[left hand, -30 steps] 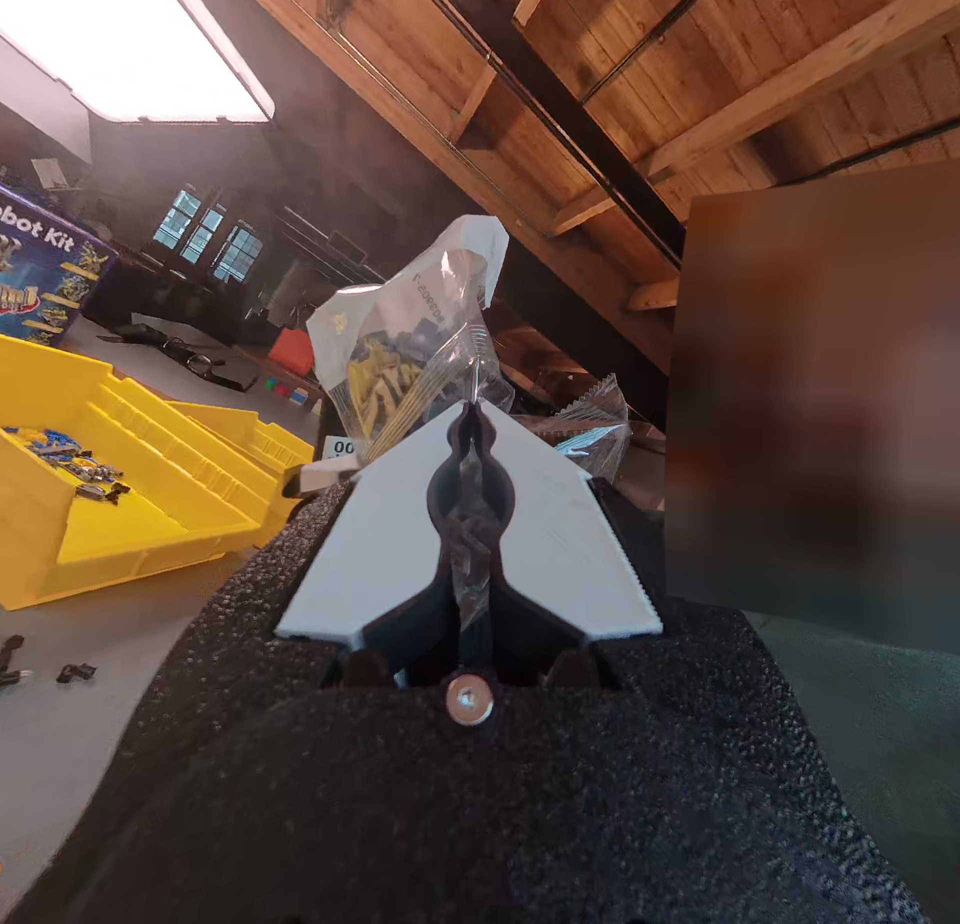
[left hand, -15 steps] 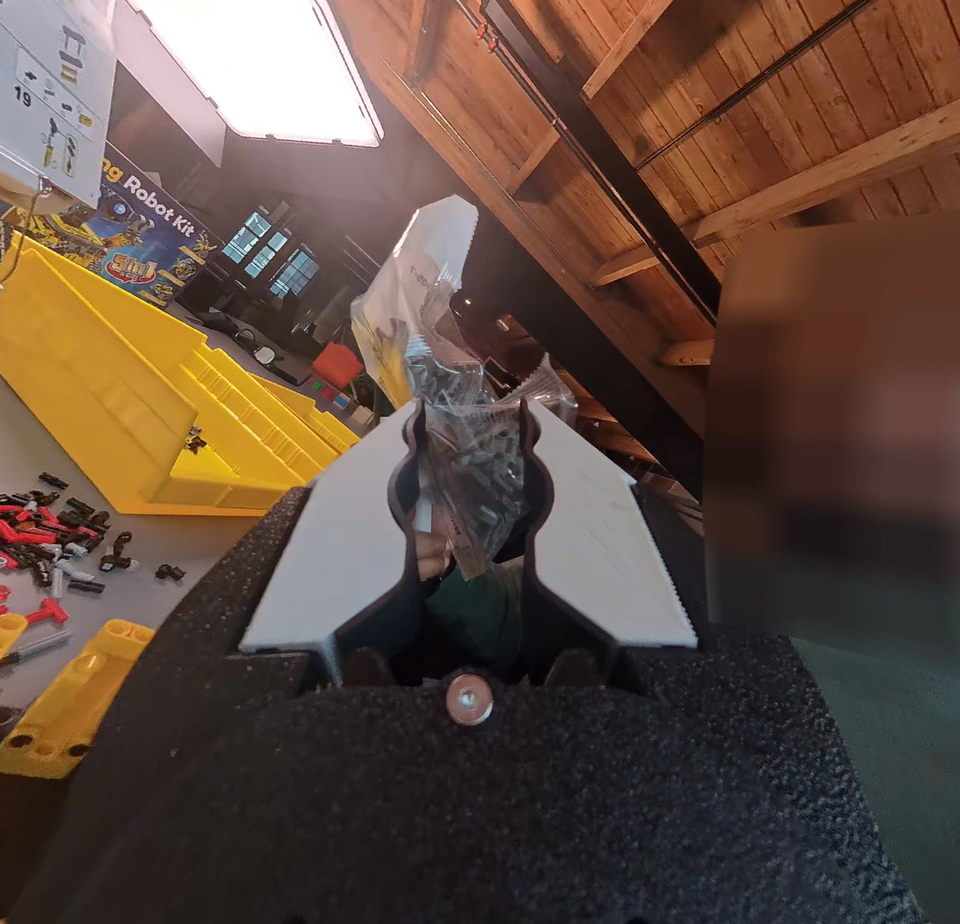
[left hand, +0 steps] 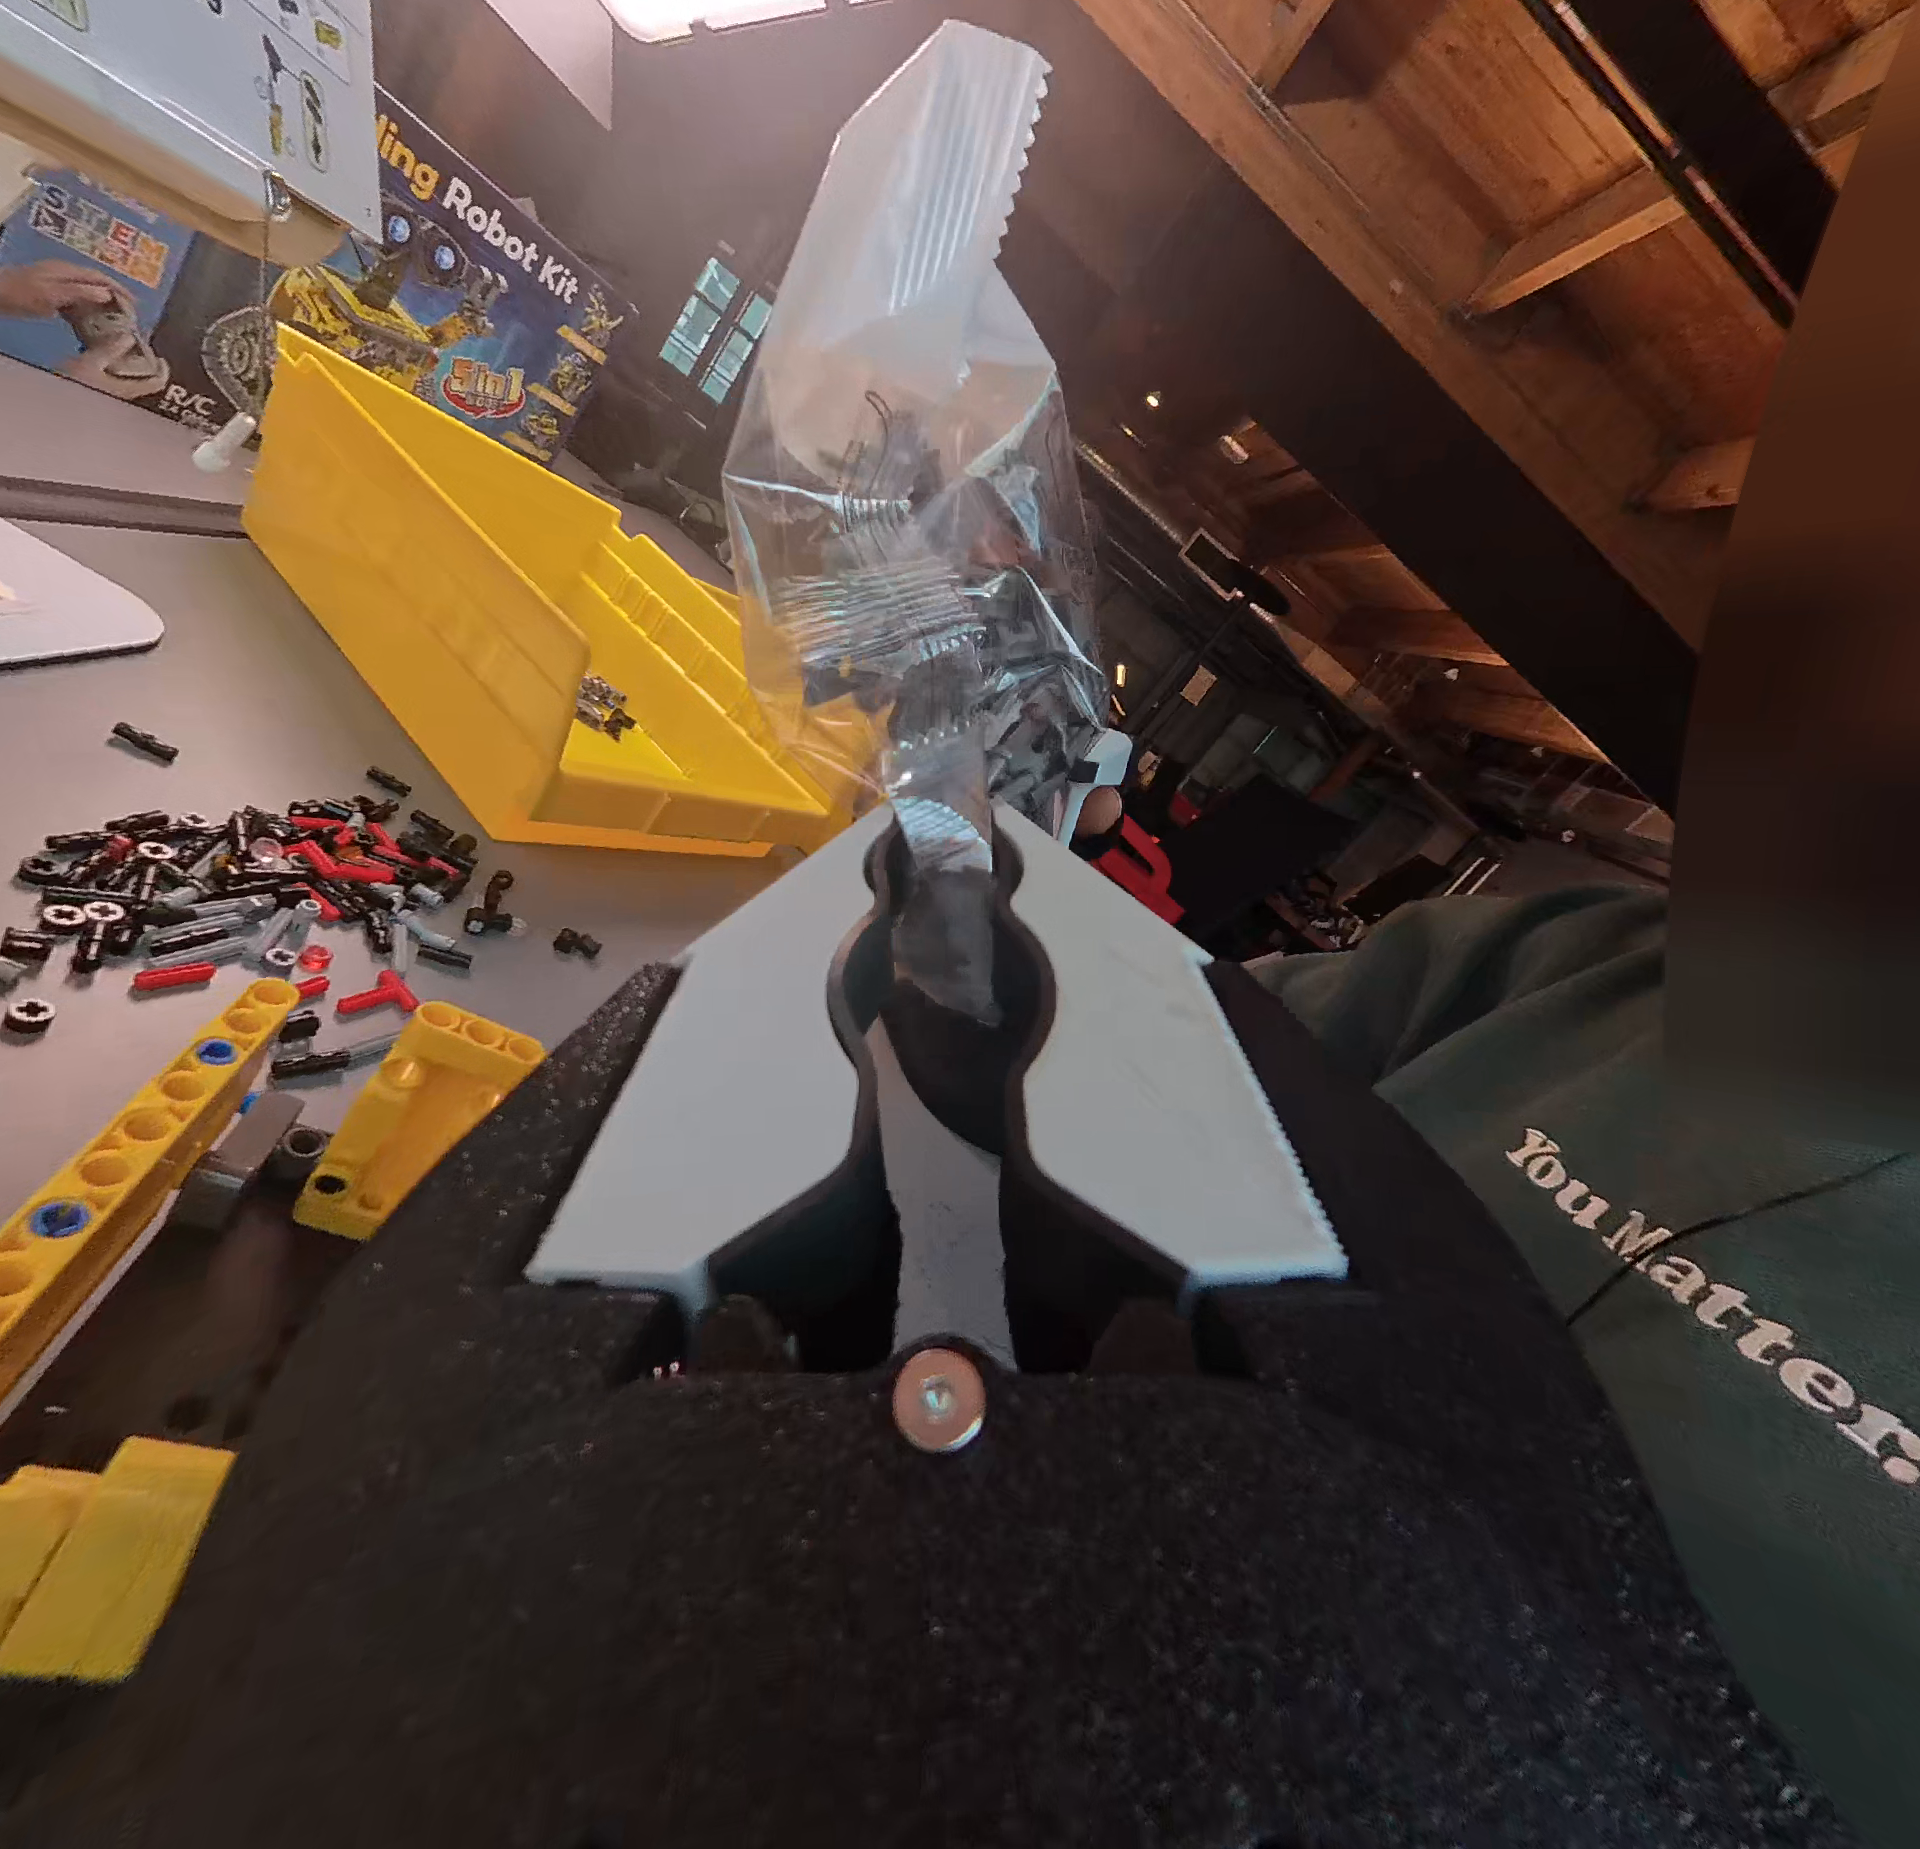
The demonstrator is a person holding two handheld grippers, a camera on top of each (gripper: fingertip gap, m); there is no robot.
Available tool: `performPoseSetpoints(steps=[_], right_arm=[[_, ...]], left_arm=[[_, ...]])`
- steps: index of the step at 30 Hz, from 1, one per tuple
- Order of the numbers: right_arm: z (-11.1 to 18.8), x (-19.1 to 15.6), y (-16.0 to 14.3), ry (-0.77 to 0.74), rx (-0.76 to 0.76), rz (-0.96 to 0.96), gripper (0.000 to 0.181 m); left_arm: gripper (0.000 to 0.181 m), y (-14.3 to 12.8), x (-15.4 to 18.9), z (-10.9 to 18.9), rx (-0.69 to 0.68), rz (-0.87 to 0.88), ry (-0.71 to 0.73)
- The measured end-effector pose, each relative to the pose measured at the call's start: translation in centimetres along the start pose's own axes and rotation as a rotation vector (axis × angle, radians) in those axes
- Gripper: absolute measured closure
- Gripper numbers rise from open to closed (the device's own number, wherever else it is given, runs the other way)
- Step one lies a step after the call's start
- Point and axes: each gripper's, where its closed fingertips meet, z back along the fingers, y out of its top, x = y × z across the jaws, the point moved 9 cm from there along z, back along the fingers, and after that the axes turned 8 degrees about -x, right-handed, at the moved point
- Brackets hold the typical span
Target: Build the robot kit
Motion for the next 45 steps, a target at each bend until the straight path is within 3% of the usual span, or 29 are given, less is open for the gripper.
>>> performPoseSetpoints(steps=[4,7,14,16,21,23,25,30,38,45], right_arm=[[0.7,0.3,0.1,0.094,0.055,-0.029,0.149],[1.7,0.1,0.7,0.152,0.156,-0.017,0.164],[2.4,-1.0,0.8,0.088,0.155,0.205,0.181],[2.6,-1.3,0.7,0.060,0.126,0.306,0.181],[2.5,-1.7,-0.1,0.077,0.073,0.389,0.181],[2.0,-1.8,-0.4,0.110,0.062,0.372,0.181],[1.8,-1.8,-0.5,0.119,0.065,0.344,0.181],[1.8,-1.1,-0.4,0.117,0.094,0.259,0.181],[1.7,0.3,-0.8,0.062,0.072,0.185,0.177],[1.3,0.7,-0.9,0.010,0.053,0.167,0.139]], left_arm=[[0.178,0.0,0.1,0.1,0.044,0.003,-0.050],[0.180,0.3,0.5,0.5,0.105,-0.048,-0.089],[0.169,0.1,1.8,0.0,0.042,-0.204,-0.101],[0.159,0.0,2.0,0.1,0.025,-0.228,-0.113],[0.101,-0.2,2.2,-0.6,-0.033,-0.172,-0.157],[0.094,-0.7,2.3,-1.5,-0.073,-0.193,-0.095],[0.113,-0.8,2.0,-1.7,-0.086,-0.194,-0.018],[0.155,-0.3,1.6,-0.9,-0.041,-0.115,-0.030],[0.170,-0.2,1.4,-0.4,-0.029,-0.144,0.041],[0.171,-0.4,1.5,-0.7,-0.103,-0.269,0.165]])
